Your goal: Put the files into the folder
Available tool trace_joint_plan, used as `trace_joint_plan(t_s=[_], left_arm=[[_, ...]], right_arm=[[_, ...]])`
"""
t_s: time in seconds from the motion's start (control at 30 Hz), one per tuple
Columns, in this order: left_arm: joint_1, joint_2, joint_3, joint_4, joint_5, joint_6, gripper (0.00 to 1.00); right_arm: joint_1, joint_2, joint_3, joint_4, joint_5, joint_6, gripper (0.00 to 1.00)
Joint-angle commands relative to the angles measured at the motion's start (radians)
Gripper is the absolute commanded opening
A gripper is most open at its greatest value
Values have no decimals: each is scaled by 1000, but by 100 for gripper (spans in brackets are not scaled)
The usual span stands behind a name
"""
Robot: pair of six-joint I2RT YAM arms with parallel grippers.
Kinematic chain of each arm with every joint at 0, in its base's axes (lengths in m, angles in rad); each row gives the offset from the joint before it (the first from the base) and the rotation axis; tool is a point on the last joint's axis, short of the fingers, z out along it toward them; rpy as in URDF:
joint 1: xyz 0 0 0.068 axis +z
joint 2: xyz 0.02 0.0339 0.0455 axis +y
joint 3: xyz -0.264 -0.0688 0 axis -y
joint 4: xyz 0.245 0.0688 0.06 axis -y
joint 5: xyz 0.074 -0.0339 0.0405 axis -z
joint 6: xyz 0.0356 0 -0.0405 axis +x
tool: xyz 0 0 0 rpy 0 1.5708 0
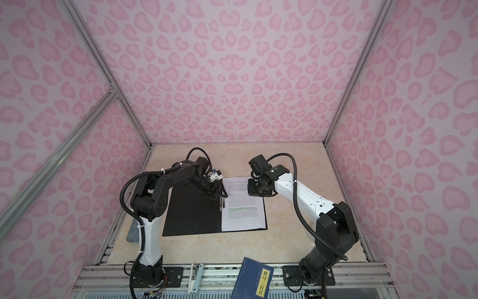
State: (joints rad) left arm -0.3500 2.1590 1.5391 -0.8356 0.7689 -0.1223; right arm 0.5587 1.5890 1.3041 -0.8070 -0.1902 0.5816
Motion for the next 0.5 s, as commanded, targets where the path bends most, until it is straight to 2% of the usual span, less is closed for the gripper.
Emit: trace_joint_plan(t_s=[0.0, 0.17, 0.3, 0.47], left_arm=[[-3, -2, 20, 11, -22, -58, 73], [6, -76, 9, -28, -86, -43, 73], [3, -135, -37, -50, -68, -43, 73], [-20, -112, -71, -66, -45, -37, 73]], right_arm=[[-10, -9, -9, -2, 18, -7, 17], [-26, -27, -19, -3, 24, -8, 17], [-29, -47, -34, 4, 30, -7, 18], [-33, -66, -72, 20, 29, 2, 18]])
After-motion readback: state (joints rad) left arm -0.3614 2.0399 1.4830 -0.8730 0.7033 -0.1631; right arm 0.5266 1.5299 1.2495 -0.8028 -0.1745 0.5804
